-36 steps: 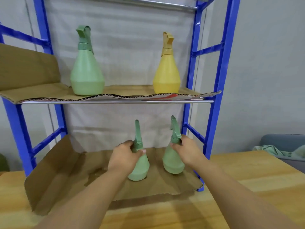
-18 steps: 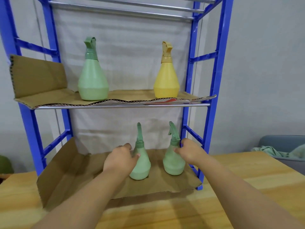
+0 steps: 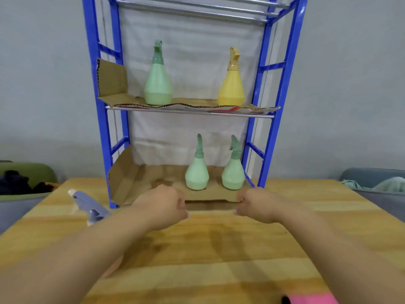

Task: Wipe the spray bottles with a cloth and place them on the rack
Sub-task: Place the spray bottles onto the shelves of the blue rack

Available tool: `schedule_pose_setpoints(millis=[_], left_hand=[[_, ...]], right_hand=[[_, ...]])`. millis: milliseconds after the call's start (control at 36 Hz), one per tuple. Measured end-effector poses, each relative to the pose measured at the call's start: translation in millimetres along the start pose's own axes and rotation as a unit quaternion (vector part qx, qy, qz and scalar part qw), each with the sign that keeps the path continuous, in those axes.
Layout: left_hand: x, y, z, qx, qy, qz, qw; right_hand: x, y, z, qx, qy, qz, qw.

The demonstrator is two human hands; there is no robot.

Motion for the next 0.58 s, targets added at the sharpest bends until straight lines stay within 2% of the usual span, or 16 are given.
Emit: schedule_pose_setpoints(millis=[194,306,583], left_hand=[[41,-68,29,0.001,0.084,-0.001,0.996],[78,-93,47,0.038,0.043,-0.040,0.998],[176,-124,59,0.024,-0.005,-0.177,0.984]], right_hand=[[55,-33,35,0.058,-0.044,-0.070,0.995],[89,-36,52,0.085,-0.034,-0.100,0.991],[181,-1,73,0.084,-0.030,-0.177,0.980]])
Point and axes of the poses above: each hand's wrist, its own y-axis towards the middle knuckle, its own z-axis out of the palm, x = y × z, the point moved 4 cm from there along y, towards the middle knuckle, and after that the axes turned 15 degrees about -z, right-handed, at the moved point
